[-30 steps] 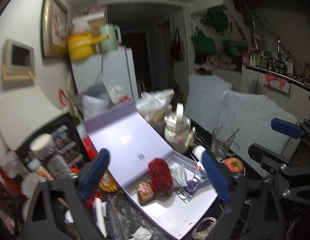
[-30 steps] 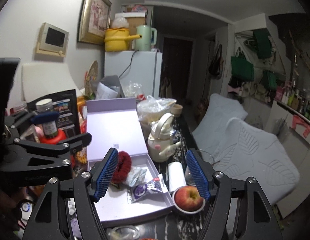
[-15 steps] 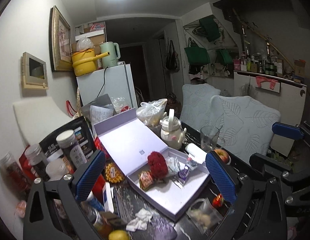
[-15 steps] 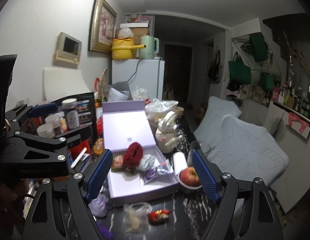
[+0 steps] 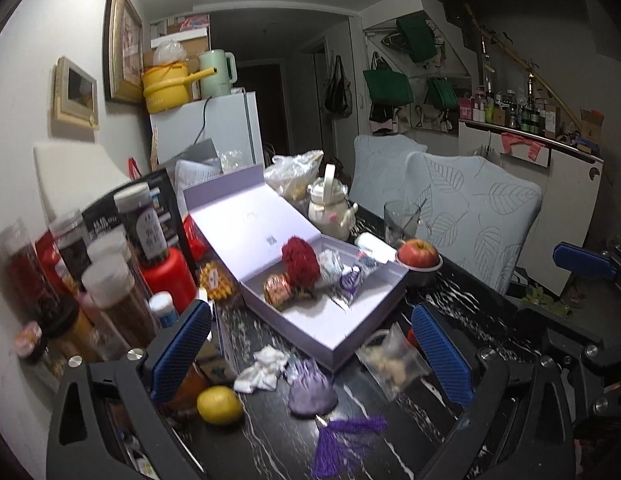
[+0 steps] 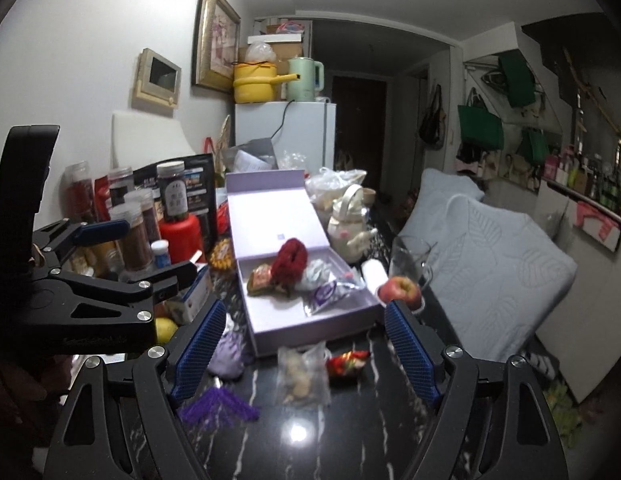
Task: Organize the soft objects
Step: 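Withdraw both grippers up and away from the gift box, then move the left gripper to the lavender drawstring pouch while the right approaches the clear food bag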
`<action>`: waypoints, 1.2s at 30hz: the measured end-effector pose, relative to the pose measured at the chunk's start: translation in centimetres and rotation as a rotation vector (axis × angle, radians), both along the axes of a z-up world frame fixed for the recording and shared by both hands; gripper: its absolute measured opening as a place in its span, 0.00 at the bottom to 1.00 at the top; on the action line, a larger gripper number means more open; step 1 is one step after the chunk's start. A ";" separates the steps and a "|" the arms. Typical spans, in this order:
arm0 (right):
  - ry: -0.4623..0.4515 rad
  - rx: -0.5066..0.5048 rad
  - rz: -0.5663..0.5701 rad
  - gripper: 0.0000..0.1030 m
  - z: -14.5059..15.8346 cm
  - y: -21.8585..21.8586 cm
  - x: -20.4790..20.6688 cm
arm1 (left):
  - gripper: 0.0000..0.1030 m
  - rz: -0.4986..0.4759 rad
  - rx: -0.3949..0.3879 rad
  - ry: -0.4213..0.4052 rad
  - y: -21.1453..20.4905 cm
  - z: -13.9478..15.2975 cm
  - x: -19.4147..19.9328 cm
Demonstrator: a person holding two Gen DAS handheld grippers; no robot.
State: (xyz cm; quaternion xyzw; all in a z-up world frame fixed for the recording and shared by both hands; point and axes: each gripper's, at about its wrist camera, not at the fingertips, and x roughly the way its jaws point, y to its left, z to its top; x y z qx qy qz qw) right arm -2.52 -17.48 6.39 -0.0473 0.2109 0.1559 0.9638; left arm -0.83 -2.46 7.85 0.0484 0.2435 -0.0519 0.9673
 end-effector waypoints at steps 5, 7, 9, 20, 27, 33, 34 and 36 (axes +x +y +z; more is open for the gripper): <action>0.033 0.018 -0.004 0.80 -2.3 -0.1 -0.9 | 0.99 -0.016 -0.031 0.040 0.2 -1.8 -0.7; 0.047 0.025 -0.008 0.80 -3.3 -0.2 -1.0 | 0.99 -0.027 -0.048 0.059 0.2 -2.8 -0.9; 0.066 0.028 -0.014 0.80 -4.4 -0.3 -1.0 | 0.99 -0.040 -0.051 0.078 0.2 -3.7 -1.0; 0.156 0.047 -0.012 0.80 -9.6 -0.2 -0.4 | 0.99 -0.052 -0.077 0.143 0.2 -8.1 -0.5; 0.225 0.060 -0.020 0.80 -12.5 -0.4 1.4 | 0.99 -0.027 -0.083 0.214 0.5 -11.3 1.6; 0.285 0.058 -0.029 0.80 -14.7 -0.4 3.8 | 0.96 -0.004 -0.071 0.280 0.9 -13.7 4.3; 0.294 0.056 -0.030 0.80 -15.0 -0.4 4.2 | 0.95 0.001 -0.069 0.296 1.0 -14.3 4.9; 0.313 0.049 -0.031 0.80 -15.6 -0.4 5.1 | 0.93 0.007 -0.073 0.321 1.2 -15.0 5.9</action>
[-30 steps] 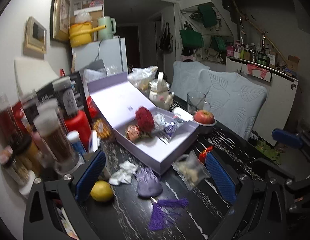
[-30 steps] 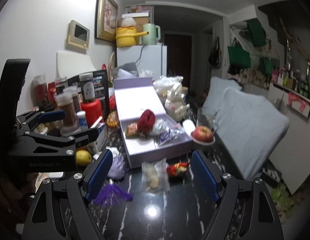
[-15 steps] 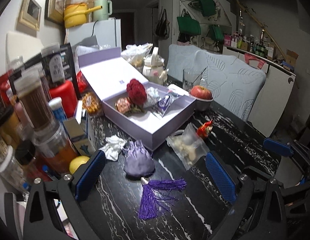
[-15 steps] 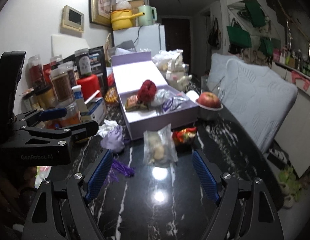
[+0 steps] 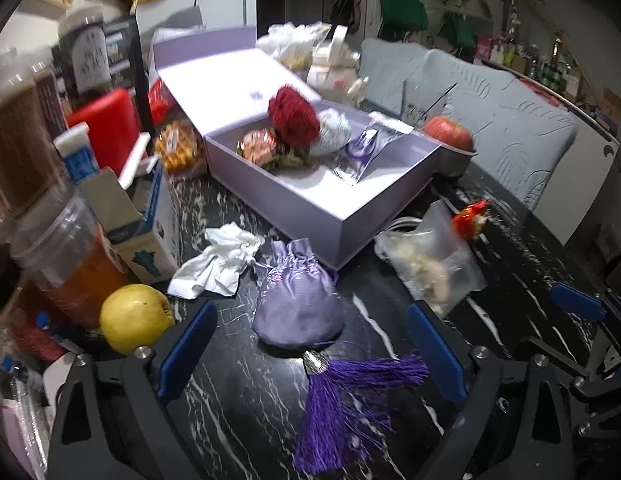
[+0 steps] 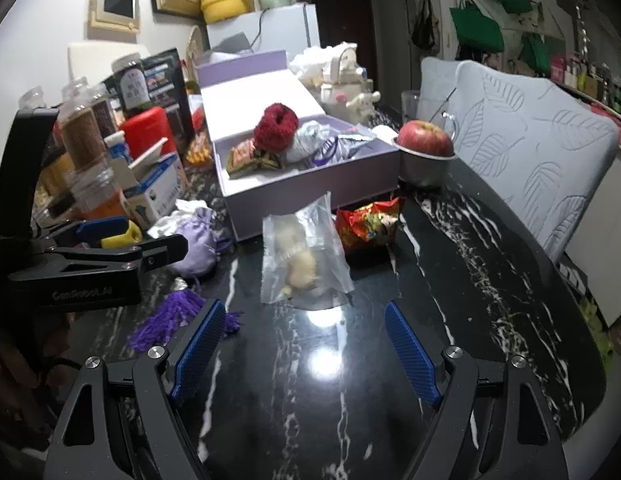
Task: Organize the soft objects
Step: 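Move the left gripper to the lavender drawstring pouch while the right approaches the clear food bag, then grasp the lavender pouch with the left gripper while the right grasps the clear food bag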
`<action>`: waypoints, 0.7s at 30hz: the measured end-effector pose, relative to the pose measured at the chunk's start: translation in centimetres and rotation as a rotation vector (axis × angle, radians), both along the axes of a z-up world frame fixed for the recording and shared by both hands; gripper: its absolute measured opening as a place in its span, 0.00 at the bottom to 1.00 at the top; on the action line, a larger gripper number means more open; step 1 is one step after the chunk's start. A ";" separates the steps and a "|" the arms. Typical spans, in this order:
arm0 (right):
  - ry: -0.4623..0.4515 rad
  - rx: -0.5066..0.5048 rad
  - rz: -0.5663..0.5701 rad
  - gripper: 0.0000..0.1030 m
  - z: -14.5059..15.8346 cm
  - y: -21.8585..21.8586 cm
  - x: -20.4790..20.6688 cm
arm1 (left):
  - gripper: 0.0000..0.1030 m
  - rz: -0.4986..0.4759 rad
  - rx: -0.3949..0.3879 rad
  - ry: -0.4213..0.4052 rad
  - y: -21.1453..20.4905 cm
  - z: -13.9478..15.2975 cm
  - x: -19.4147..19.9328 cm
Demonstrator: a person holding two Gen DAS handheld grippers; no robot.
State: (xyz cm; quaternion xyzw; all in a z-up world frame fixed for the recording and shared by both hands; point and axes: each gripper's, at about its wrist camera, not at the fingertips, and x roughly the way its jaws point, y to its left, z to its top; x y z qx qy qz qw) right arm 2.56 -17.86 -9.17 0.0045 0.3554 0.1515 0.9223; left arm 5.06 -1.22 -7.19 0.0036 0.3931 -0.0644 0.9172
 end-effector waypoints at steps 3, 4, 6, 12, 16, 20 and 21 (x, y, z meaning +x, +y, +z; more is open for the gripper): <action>0.025 0.000 0.007 0.80 -0.6 0.2 1.3 | 0.80 0.007 -0.016 0.037 0.5 -1.2 1.5; 0.036 0.001 0.010 0.80 -0.8 0.3 1.8 | 0.77 0.007 -0.017 0.047 0.6 -1.5 2.0; 0.058 0.003 0.016 0.85 -1.0 0.4 2.7 | 0.75 0.009 -0.011 0.083 0.7 -2.4 3.1; 0.099 0.026 0.025 0.89 -1.5 0.6 5.2 | 0.45 -0.008 -0.073 0.147 1.4 -4.2 4.6; 0.104 0.012 0.037 0.90 -1.7 1.2 6.5 | 0.45 -0.033 -0.060 0.128 1.0 -3.8 4.2; 0.109 -0.024 0.050 0.91 -2.1 2.0 7.8 | 0.45 -0.046 -0.095 0.119 1.4 -2.7 3.6; 0.110 -0.031 0.054 0.91 -2.2 2.2 8.1 | 0.45 -0.047 -0.099 0.111 1.5 -2.3 3.2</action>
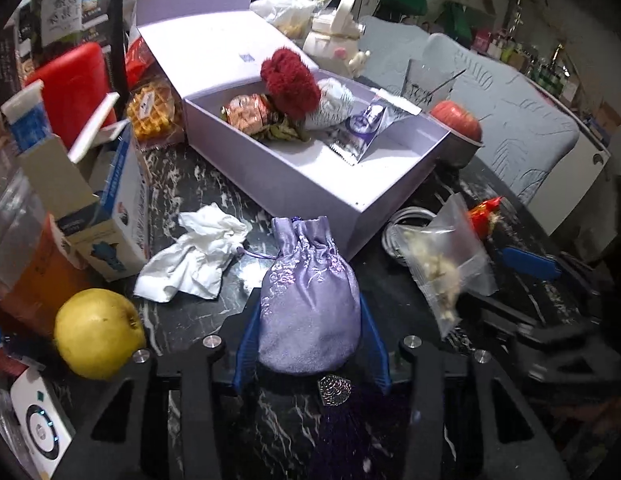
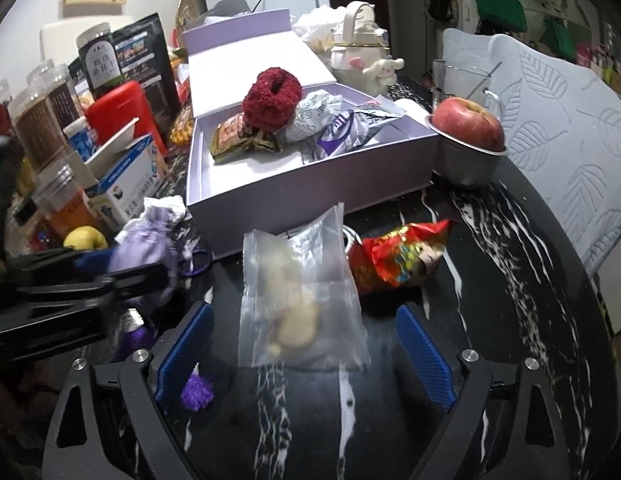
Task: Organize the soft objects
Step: 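Grasp the lavender pouch with the left gripper while the right grasps the clear food bag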
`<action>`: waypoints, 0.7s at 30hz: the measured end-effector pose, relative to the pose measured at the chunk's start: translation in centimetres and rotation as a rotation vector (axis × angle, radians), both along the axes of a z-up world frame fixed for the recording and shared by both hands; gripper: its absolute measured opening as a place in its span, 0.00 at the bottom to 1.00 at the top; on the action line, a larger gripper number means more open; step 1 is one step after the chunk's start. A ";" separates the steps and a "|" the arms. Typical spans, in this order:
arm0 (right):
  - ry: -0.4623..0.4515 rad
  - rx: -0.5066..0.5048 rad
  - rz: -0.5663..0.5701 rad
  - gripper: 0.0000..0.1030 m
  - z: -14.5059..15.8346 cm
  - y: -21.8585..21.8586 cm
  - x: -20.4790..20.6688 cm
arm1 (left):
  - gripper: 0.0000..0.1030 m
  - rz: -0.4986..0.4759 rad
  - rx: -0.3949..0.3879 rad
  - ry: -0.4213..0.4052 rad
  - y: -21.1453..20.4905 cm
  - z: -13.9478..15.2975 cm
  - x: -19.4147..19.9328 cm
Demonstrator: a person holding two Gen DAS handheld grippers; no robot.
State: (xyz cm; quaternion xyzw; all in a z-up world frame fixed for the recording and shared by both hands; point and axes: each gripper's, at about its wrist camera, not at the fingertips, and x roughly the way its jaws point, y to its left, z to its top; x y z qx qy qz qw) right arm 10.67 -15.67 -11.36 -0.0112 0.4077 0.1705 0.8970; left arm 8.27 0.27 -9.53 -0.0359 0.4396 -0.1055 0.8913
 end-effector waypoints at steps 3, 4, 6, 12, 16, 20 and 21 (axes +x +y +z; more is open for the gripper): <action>0.003 -0.020 0.013 0.91 -0.3 0.6 0.7 | 0.45 -0.003 -0.002 -0.018 0.3 1.0 -0.8; 0.002 -0.024 0.016 0.91 -0.4 0.8 0.8 | 0.45 -0.002 0.004 -0.026 0.3 1.4 -1.2; 0.003 -0.026 0.010 0.91 -0.6 1.1 1.1 | 0.45 -0.002 0.000 -0.031 0.5 1.7 -1.8; 0.012 -0.070 0.007 0.91 -1.4 2.3 1.8 | 0.45 0.021 -0.010 -0.029 1.3 2.0 -2.6; 0.024 -0.116 0.014 0.86 -1.9 3.2 2.0 | 0.45 0.030 -0.009 -0.023 1.5 1.9 -2.9; 0.044 -0.151 0.022 0.66 -2.5 3.8 2.1 | 0.45 0.038 -0.009 -0.016 1.7 1.7 -3.3; 0.044 -0.136 0.018 0.60 -2.4 3.6 2.0 | 0.45 0.039 -0.009 -0.014 1.7 1.7 -3.3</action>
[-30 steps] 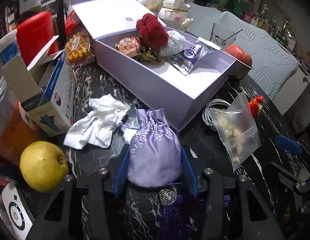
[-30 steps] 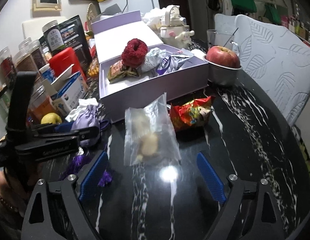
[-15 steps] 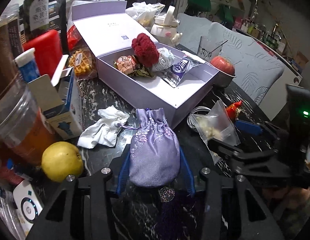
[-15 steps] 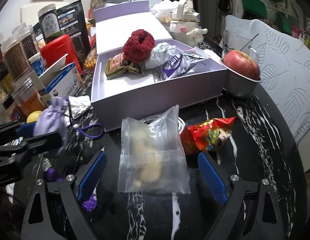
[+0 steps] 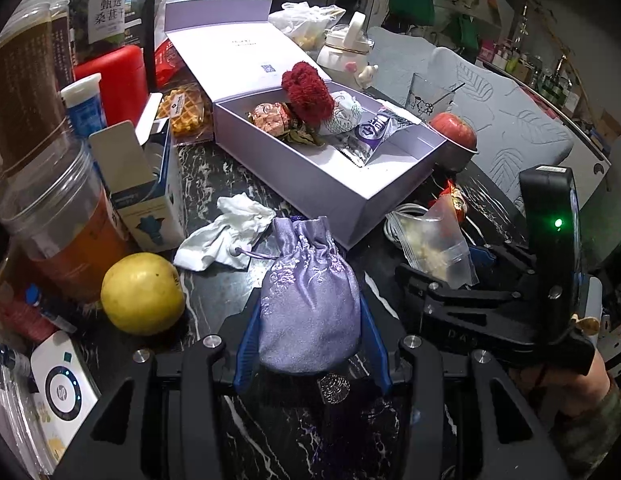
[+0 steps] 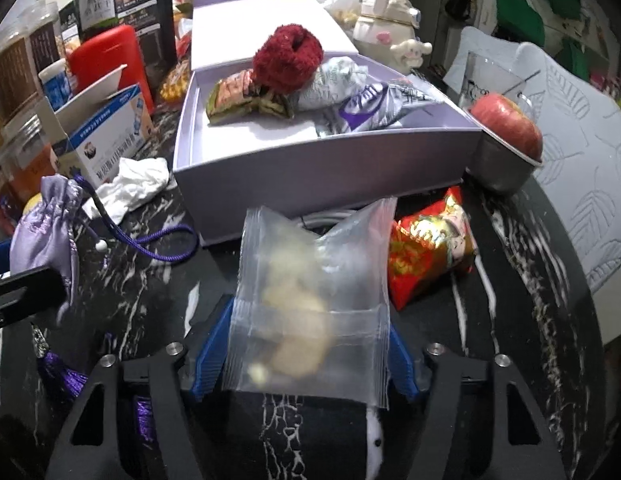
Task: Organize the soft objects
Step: 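Grasp the lavender pouch with the left gripper while the right grasps the clear food bag, then lift both held items and carry them over the gift box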
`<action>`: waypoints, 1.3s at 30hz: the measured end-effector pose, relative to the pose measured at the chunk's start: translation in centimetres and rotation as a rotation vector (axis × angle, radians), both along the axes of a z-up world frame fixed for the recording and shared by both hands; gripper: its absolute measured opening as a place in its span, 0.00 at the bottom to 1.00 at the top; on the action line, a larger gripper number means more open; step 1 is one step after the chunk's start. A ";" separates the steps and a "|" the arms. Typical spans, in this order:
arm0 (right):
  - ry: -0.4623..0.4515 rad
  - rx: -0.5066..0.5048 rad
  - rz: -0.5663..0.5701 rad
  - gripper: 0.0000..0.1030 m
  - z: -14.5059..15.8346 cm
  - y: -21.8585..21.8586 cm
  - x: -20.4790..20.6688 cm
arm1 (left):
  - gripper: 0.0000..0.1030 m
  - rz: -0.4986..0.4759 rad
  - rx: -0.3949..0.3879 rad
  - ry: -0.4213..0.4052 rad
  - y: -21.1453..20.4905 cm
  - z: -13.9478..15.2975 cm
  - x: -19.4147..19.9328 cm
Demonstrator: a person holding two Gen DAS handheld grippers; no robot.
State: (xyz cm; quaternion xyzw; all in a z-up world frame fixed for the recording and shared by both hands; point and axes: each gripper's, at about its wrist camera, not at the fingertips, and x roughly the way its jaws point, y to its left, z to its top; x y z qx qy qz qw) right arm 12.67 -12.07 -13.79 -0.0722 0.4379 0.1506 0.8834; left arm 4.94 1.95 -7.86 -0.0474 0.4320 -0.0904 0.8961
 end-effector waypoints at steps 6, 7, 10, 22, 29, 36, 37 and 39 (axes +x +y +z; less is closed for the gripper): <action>-0.019 0.001 0.004 0.39 0.7 -0.4 -0.8 | 0.45 0.000 -0.007 0.012 0.0 -0.2 -0.5; -0.015 0.011 0.006 0.38 0.7 -0.5 -1.0 | 0.45 -0.001 -0.008 0.013 0.0 -0.2 -0.7; -0.015 0.027 0.006 0.36 1.0 -0.8 -1.7 | 0.45 -0.003 -0.009 0.010 -0.1 0.0 -1.0; -0.068 0.091 0.004 0.36 3.5 -2.9 -7.0 | 0.45 -0.019 -0.014 -0.023 -1.3 1.3 -3.4; -0.108 0.108 -0.009 0.36 5.7 -4.4 -10.5 | 0.45 -0.048 -0.004 -0.076 -2.6 3.1 -5.1; -0.181 0.121 0.007 0.36 8.7 -5.1 -13.6 | 0.45 -0.076 0.003 -0.133 -3.6 5.0 -6.4; -0.191 0.124 0.012 0.36 9.1 -5.1 -13.9 | 0.45 -0.079 0.003 -0.144 -3.7 5.4 -6.5; -0.205 0.131 0.019 0.36 9.7 -5.3 -14.4 | 0.45 -0.083 0.003 -0.160 -3.9 6.0 -6.7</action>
